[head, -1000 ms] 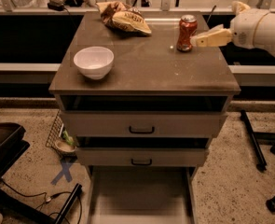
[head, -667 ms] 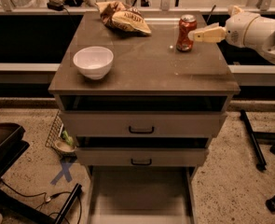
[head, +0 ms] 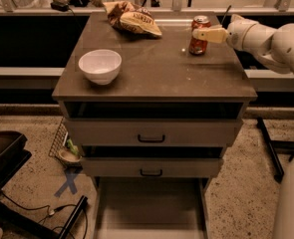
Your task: Place coke can into bottom drawer
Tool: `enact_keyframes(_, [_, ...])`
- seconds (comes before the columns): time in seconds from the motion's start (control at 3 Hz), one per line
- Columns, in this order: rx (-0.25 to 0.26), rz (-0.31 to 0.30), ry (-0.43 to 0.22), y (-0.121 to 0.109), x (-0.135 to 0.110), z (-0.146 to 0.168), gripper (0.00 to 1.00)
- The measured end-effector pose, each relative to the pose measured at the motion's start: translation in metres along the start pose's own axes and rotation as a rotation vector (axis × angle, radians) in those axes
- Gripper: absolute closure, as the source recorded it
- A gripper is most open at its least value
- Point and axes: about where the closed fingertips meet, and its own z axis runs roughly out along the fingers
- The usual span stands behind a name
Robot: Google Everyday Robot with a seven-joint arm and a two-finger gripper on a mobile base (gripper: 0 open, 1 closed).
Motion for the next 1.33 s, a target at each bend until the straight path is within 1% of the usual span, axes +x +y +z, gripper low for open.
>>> enact_keyframes(0.33, [-0.031,0.037,-0.016,0.007,0.001,0.029,0.00])
enact_keyframes(0.67, [-0.055,0.051,-0.014,0.017,0.004,0.042,0.00])
enact_keyframes(1.0, [-0.060,0.052,-0.014,0.020,0.004,0.045,0.18])
enact_keyframes(1.33, [-0.064,0.053,-0.013,0.022,0.005,0.048,0.41])
